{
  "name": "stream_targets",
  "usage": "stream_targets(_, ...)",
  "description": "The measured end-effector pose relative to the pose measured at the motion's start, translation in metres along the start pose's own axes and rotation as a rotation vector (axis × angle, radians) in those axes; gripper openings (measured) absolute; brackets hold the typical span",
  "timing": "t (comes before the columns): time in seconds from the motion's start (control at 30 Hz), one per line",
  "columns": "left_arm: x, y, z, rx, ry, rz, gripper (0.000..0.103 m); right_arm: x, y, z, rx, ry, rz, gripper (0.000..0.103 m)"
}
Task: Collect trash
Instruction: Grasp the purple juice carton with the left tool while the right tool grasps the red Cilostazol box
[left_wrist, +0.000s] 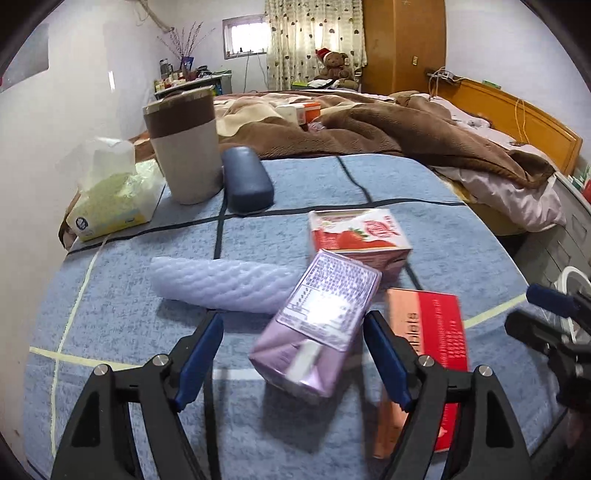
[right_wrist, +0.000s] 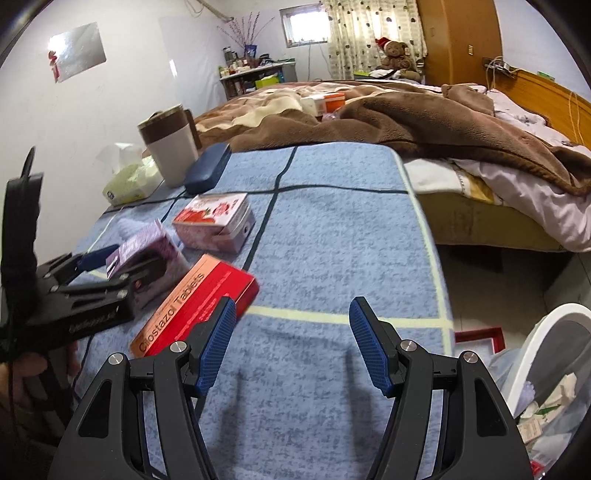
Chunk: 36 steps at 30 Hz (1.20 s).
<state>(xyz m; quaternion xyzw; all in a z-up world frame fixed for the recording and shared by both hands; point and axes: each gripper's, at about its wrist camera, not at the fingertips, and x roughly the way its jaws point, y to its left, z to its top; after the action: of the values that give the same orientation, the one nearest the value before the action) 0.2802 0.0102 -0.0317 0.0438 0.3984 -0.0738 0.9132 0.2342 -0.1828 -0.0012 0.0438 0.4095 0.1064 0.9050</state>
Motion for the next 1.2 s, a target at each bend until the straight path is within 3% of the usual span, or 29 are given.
stream_targets(0.1,0.0,0.009,0.0,-0.05,0.004,-0.045,0.071,0.002,0.005,0.0,-0.005,0.009,0.01,0.065)
stream_targets(0.23,0.0,0.011,-0.003,-0.049,0.019,-0.045,0.038,0.005,0.014,0.0,-0.016,0.017,0.028,0.065)
stream_targets(0.63,-0.019,0.05,-0.026,-0.118,0.019,0.022,0.038,0.026,0.047,-0.002,0.021,0.073,0.087,0.066)
stream_targets(0.7,-0.022,0.057,-0.031,-0.127,0.018,0.041,0.038,0.031,0.052,-0.001,0.028,0.083,0.077,0.066)
stream_targets(0.77,-0.026,0.065,-0.036,-0.147,0.016,0.052,0.038,0.034,0.056,-0.001,0.027,0.093,0.067,0.074)
stream_targets(0.97,-0.035,0.079,-0.045,-0.169,0.01,0.084,0.038,0.044,0.071,0.0,0.006,0.116,0.001,0.076)
stream_targets(1.2,-0.038,0.089,-0.05,-0.193,0.005,0.092,0.038,0.047,0.094,-0.008,-0.128,0.129,-0.095,0.076)
